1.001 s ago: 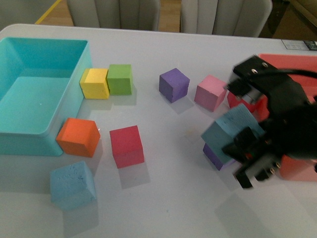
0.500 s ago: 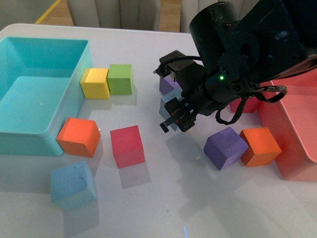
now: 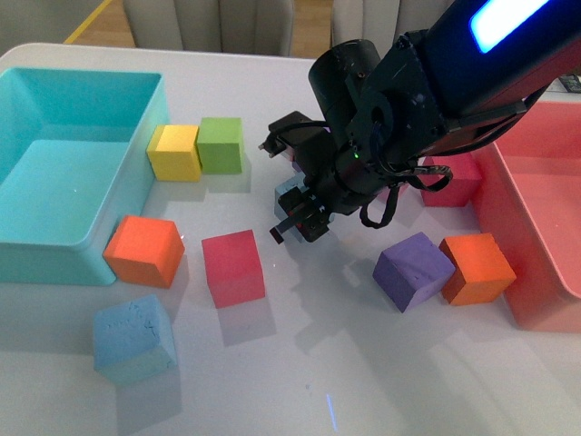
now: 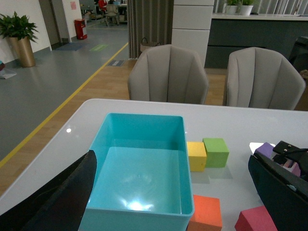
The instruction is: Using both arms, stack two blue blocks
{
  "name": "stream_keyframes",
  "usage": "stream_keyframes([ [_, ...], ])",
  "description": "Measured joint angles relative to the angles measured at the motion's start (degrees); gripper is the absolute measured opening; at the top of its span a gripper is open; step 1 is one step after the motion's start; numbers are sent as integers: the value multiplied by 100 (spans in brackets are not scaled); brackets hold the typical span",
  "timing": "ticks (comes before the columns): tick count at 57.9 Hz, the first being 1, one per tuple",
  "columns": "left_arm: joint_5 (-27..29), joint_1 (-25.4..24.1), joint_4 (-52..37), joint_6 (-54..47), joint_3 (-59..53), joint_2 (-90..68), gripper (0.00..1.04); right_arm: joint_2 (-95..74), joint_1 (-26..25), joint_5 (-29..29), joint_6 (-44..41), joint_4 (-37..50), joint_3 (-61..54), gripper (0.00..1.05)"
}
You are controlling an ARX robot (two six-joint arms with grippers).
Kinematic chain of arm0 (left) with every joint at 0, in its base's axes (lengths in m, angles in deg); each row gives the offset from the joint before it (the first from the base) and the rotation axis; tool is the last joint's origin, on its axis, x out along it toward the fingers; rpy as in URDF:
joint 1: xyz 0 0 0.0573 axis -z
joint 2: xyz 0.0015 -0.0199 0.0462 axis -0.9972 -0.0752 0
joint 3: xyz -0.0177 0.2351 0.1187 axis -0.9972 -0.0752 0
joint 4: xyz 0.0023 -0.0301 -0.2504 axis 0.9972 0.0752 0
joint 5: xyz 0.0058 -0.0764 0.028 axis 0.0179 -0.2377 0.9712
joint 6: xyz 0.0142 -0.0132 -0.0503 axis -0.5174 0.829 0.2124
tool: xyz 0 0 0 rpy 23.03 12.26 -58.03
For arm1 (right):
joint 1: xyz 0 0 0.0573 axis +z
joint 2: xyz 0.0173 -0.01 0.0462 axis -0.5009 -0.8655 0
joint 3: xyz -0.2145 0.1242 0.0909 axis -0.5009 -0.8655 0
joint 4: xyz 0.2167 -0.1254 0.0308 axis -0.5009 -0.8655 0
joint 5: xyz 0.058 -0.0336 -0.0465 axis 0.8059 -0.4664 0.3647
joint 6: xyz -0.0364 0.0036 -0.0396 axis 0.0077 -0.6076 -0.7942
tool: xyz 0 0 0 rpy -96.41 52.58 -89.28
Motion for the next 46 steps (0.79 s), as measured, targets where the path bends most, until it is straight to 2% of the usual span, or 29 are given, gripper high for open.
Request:
stream_keyframes([
  [7,0,0,0,0,2,-2,96,-92,11,0,-22,-7,74,41],
  [16,0,0,0,0,0,0,96,-103,11,0,-39,24,101,69],
  [27,0,0,0,0,0,0,96,-83,-9,42,-24,203,35,96],
  [38,2,0,0,0,0,0,96,345,-72,173,15,549,-492,96],
  [46,0,0,0,-2,0,-2,96,1436,-201,249,195,1283,-1349,96],
])
